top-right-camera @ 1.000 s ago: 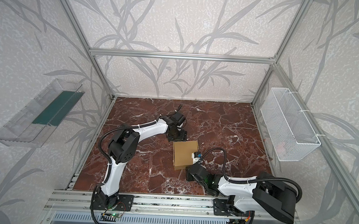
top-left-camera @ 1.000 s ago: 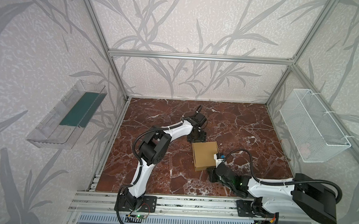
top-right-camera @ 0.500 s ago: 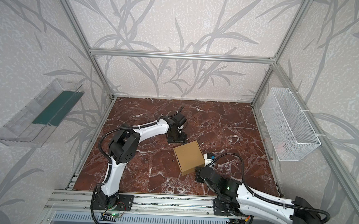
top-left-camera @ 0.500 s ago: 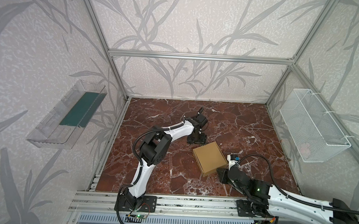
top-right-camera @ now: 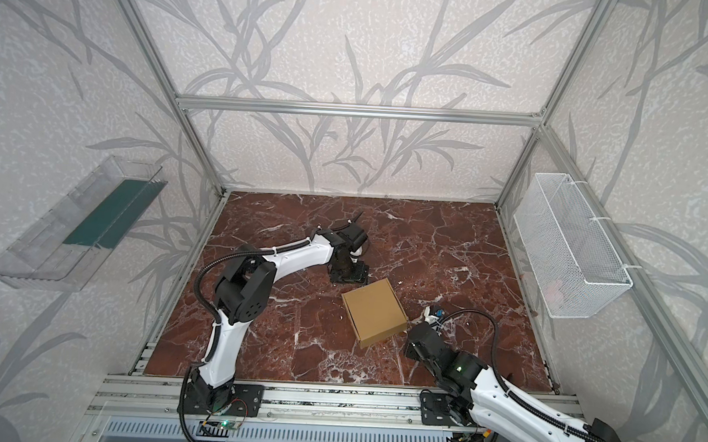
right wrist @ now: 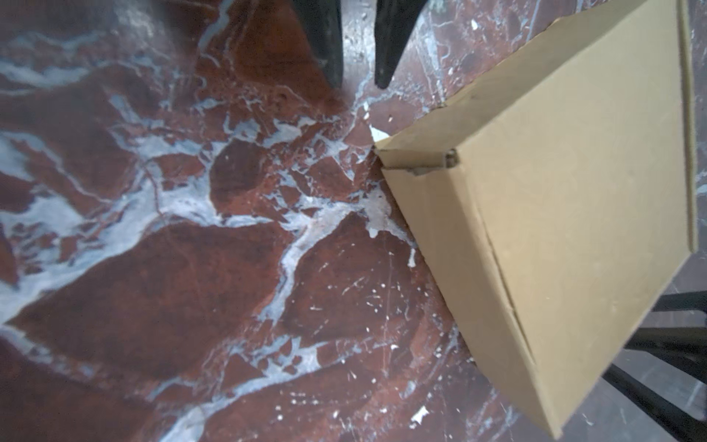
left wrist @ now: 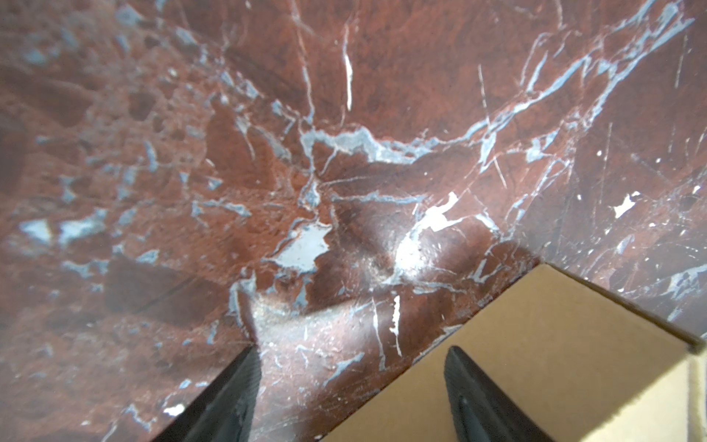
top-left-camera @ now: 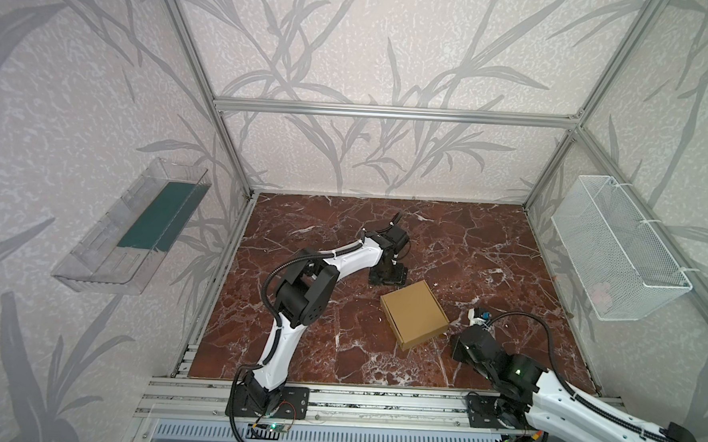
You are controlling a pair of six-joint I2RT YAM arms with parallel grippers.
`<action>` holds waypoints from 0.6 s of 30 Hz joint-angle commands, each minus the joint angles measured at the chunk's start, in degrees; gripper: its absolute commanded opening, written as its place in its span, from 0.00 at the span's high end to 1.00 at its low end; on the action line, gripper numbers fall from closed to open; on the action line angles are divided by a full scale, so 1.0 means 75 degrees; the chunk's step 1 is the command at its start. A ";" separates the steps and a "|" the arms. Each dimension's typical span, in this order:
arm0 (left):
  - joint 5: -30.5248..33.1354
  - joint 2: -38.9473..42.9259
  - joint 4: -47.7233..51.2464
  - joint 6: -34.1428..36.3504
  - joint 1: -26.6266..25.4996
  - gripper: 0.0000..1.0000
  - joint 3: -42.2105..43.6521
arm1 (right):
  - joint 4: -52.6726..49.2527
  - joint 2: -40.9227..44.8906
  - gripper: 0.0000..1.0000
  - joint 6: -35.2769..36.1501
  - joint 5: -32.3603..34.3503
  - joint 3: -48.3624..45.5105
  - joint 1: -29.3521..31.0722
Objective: Fold the paper box
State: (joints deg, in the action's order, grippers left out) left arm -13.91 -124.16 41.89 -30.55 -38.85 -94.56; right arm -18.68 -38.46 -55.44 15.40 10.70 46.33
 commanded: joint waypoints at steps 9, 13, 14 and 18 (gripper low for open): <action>-0.0500 -0.0460 0.0357 0.0030 -0.0113 0.22 0.0245 | 0.1796 -0.1519 0.81 0.0684 -0.1020 0.0205 -0.0773; -0.0599 -0.0537 0.0273 0.0022 -0.0174 0.22 0.0269 | 0.2211 -0.1984 0.82 0.0900 -0.1116 0.0385 -0.0932; -0.0632 -0.0557 0.0247 0.0024 -0.0223 0.22 0.0280 | 0.2279 -0.2099 0.82 0.1004 -0.1067 0.0479 -0.0944; -0.0758 -0.0645 0.0175 0.0029 -0.0388 0.22 0.0280 | 0.2647 -0.2483 0.83 0.1290 -0.0940 0.0755 -0.0933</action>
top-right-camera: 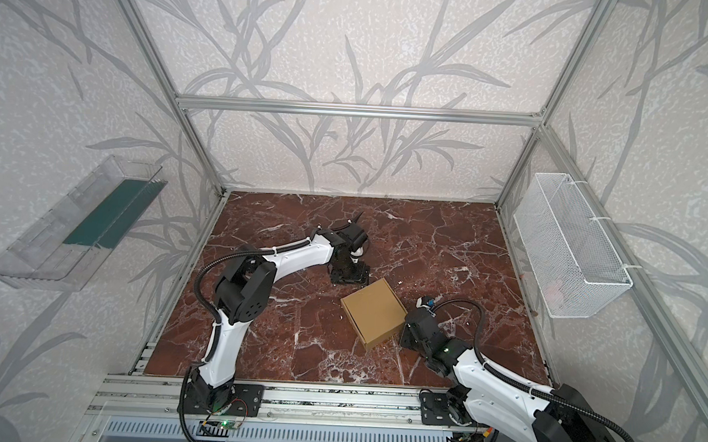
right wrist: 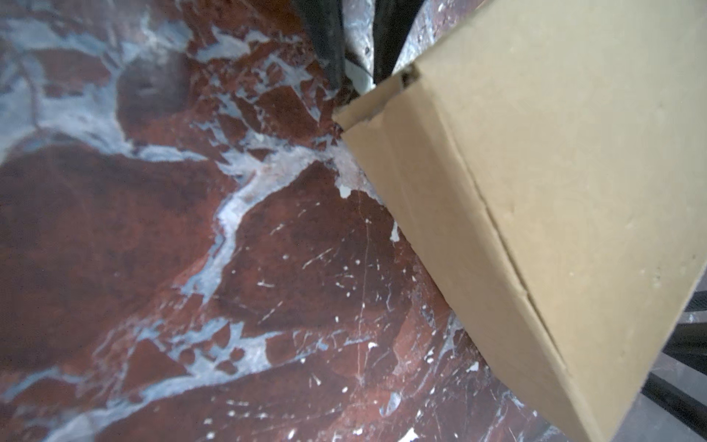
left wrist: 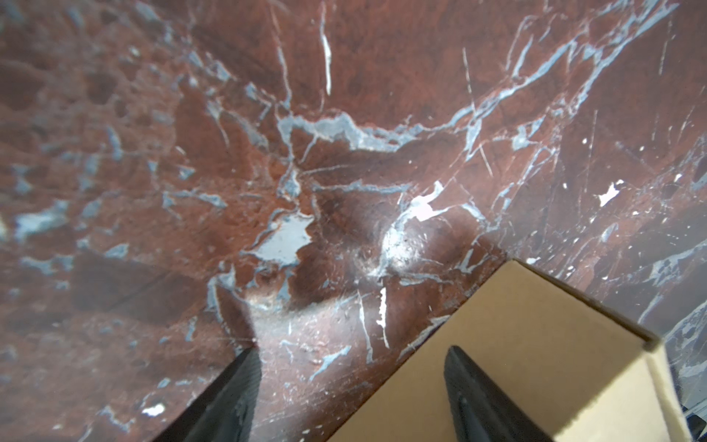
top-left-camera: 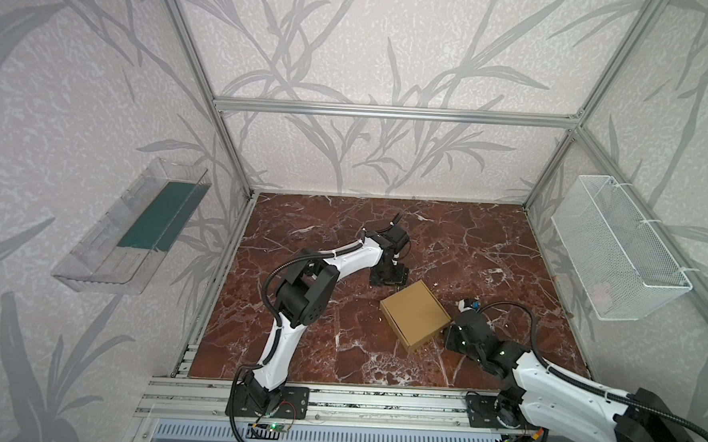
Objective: Fold the paper box
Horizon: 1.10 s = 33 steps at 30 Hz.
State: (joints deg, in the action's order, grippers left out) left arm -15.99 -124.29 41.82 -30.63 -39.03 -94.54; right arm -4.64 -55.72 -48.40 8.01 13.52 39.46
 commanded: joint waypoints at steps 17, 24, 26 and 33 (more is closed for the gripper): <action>-0.0388 -0.0239 0.0241 -0.0047 -0.0217 0.22 0.0370 | -0.0344 0.0653 0.78 0.0020 -0.0301 -0.0081 -0.0004; -0.0318 -0.0201 0.0362 -0.0111 -0.0119 0.22 0.0302 | -0.2008 0.2036 0.68 -0.0036 -0.0392 -0.0338 0.0080; -0.0297 -0.0157 0.0388 -0.0103 -0.0091 0.22 0.0305 | -0.2511 0.2494 0.67 -0.0036 -0.0431 -0.0338 0.0132; -0.0304 -0.0077 0.0367 -0.0145 -0.0047 0.22 0.0335 | -0.3036 0.3580 0.68 -0.0905 0.0042 -0.0414 0.1482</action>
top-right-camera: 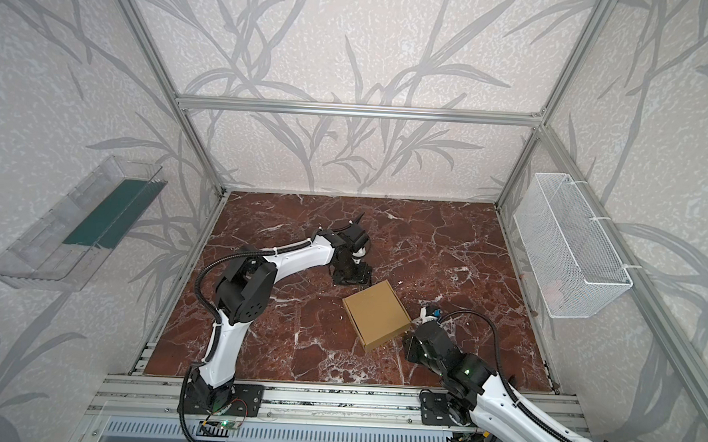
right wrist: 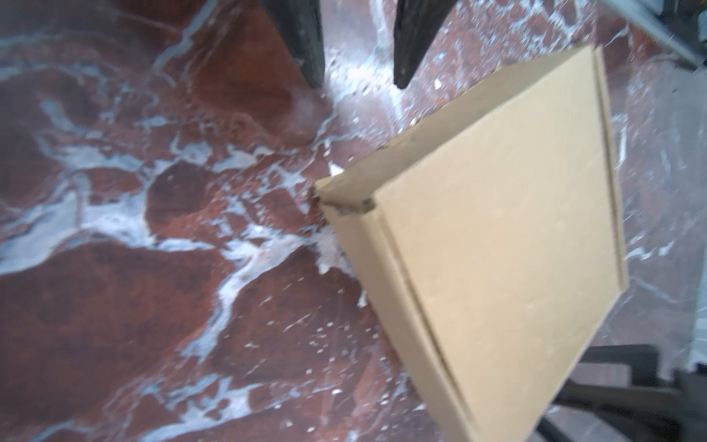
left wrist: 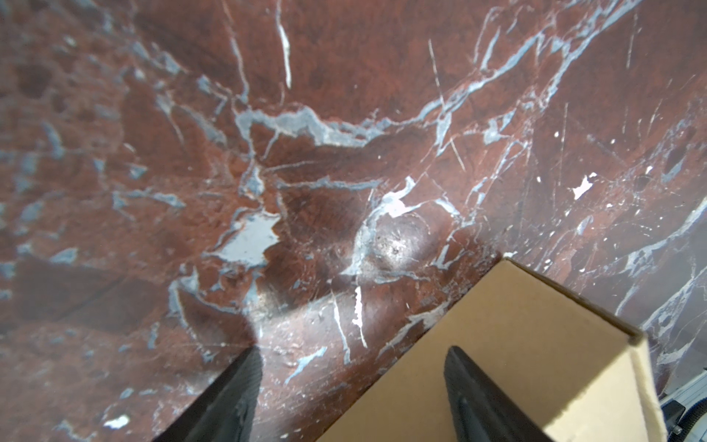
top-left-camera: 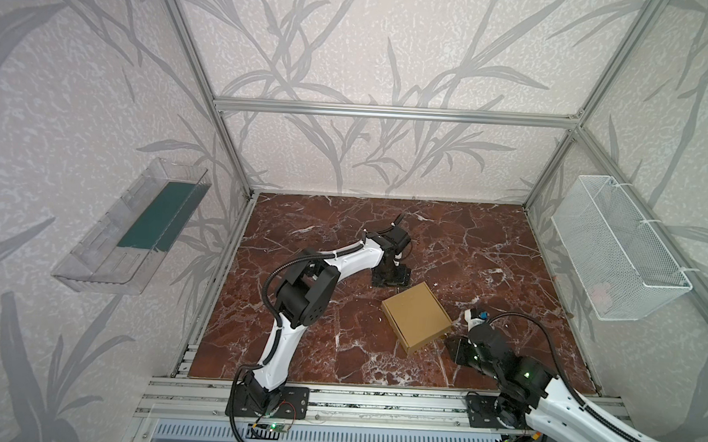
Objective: Fold the paper box
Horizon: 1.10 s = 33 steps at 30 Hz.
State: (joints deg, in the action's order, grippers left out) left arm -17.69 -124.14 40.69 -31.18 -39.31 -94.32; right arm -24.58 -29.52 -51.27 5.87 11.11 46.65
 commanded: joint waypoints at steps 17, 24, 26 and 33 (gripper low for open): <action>-0.0230 0.0131 -0.0073 -0.0370 -0.0021 0.23 0.1107 | 0.3716 -0.4907 0.71 -0.1162 0.1296 0.1146 0.3192; -0.0446 0.0467 -0.0776 -0.0719 -0.0056 0.22 0.1972 | 0.4407 -0.5618 0.71 -0.1346 0.1907 0.1187 0.3191; -0.0494 0.0547 -0.0976 -0.0807 -0.0090 0.23 0.2208 | 0.4538 -0.5673 0.71 -0.1396 0.2064 0.1216 0.3176; -0.0663 0.1011 -0.1824 -0.1217 -0.0129 0.22 0.3318 | 0.4991 -0.5839 0.71 -0.1677 0.2412 0.1152 0.3055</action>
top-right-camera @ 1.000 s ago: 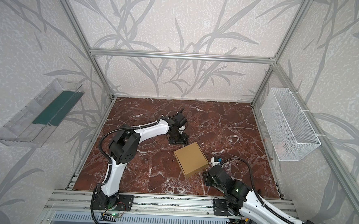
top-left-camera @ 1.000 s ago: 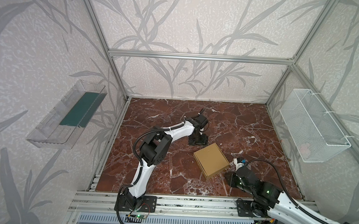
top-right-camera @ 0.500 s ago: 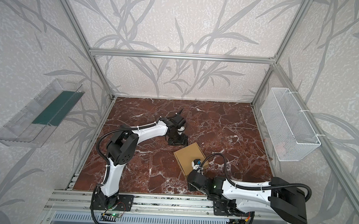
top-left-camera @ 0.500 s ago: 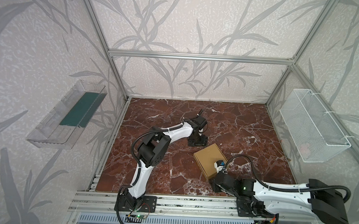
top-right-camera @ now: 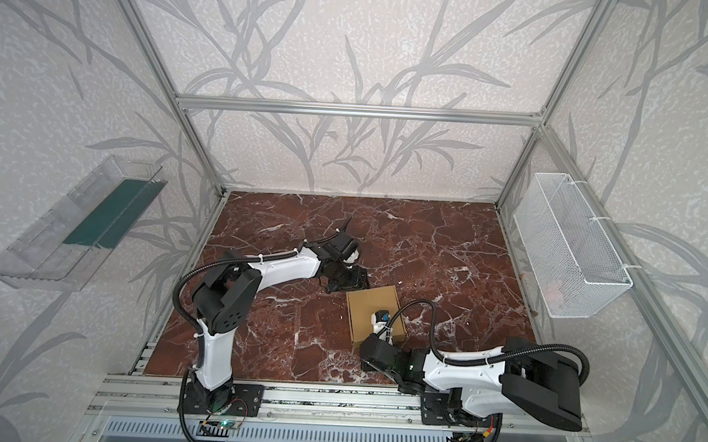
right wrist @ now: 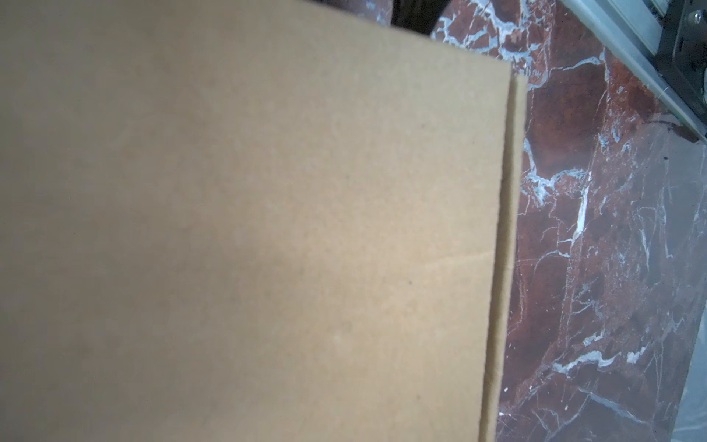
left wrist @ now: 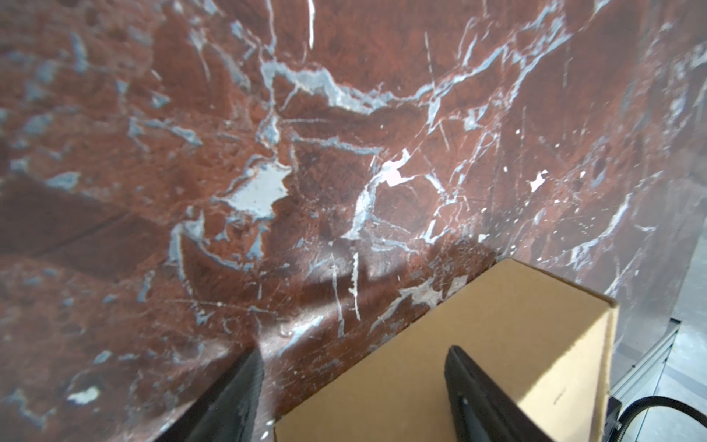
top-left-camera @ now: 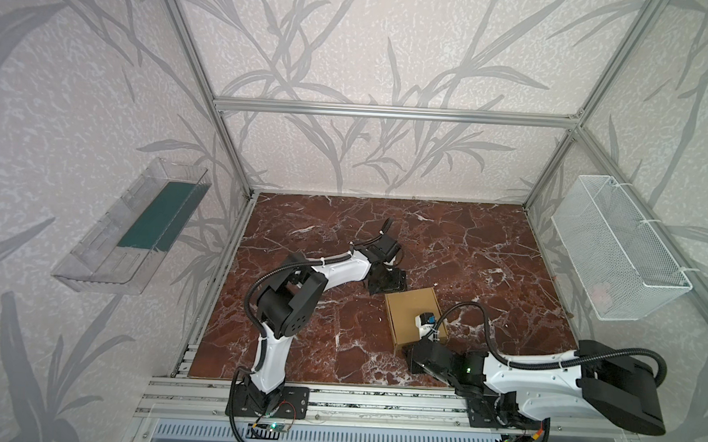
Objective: Fold the paper box
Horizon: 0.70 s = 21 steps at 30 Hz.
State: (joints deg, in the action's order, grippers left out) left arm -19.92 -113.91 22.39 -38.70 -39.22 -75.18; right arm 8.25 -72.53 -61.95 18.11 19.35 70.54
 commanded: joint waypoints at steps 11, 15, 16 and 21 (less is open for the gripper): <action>-0.0217 -0.0036 0.0722 -0.0067 -0.0014 0.22 0.0965 | 0.0886 -0.0376 0.71 0.0461 -0.0052 0.0262 -0.0327; -0.0073 0.0052 0.1023 0.0124 0.0182 0.22 0.0660 | 0.0750 -0.0520 0.70 0.0702 -0.0609 0.0299 -0.0278; -0.0040 0.0067 0.1093 0.0149 0.0210 0.22 0.0580 | 0.0867 -0.0547 0.70 0.0693 -0.0723 0.0235 -0.0282; 0.0232 0.0137 0.1434 0.0276 0.0455 0.21 0.0081 | 0.0576 -0.0227 0.67 0.0867 -0.0712 0.0198 0.0007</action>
State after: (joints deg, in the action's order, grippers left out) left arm -20.47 -111.83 24.18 -38.52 -36.60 -73.69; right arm 13.63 -75.77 -57.60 12.25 20.34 69.87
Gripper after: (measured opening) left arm 0.790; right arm 0.325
